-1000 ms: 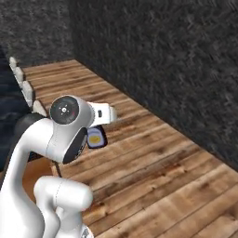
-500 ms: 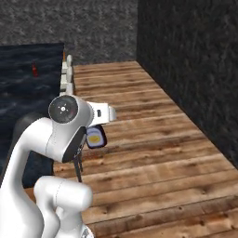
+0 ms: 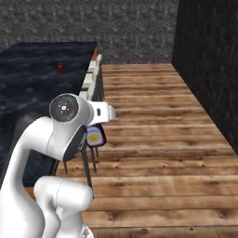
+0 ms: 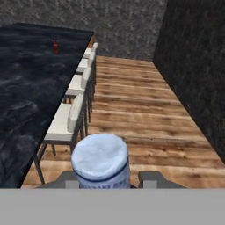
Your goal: The dining table condiment station is running low on condiment bottle. Refill the condiment station by opening the cabinet and taking the condiment bottle from the cabinet and placing it on the dining table.
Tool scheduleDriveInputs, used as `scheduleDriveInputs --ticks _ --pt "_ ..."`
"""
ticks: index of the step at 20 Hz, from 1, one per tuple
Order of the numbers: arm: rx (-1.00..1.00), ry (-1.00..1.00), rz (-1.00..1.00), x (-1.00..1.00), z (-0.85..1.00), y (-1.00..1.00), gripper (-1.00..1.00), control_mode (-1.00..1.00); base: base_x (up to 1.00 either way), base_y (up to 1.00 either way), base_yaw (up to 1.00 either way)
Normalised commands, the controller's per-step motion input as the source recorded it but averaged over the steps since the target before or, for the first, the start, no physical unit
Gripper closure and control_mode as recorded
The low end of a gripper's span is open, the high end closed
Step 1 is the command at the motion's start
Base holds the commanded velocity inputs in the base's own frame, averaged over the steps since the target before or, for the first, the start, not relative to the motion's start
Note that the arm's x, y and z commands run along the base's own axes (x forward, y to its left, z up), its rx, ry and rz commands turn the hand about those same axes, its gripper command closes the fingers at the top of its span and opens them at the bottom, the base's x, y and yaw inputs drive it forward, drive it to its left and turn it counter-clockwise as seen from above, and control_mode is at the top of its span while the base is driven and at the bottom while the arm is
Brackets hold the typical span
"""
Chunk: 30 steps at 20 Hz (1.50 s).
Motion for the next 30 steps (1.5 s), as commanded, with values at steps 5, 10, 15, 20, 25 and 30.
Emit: scheduleDriveInputs --ticks 5,10,15,20,25,30 --pt "0.00 0.00 0.00 0.00 0.00 0.00 1.00 1.00 0.90 -0.90 0.03" --pt "0.00 0.00 0.00 0.00 0.00 0.00 1.00 1.00 0.75 -0.98 0.01" --pt "0.00 0.00 0.00 0.00 0.00 0.00 1.00 1.00 0.34 -1.00 -0.15" --pt "0.00 0.00 0.00 0.00 0.00 0.00 1.00 1.00 0.29 -1.00 -0.32" --pt "0.00 0.00 0.00 0.00 0.00 0.00 1.00 1.00 0.56 -0.65 -0.25" --pt "0.00 0.00 0.00 0.00 0.00 0.00 1.00 1.00 0.99 0.00 0.15"
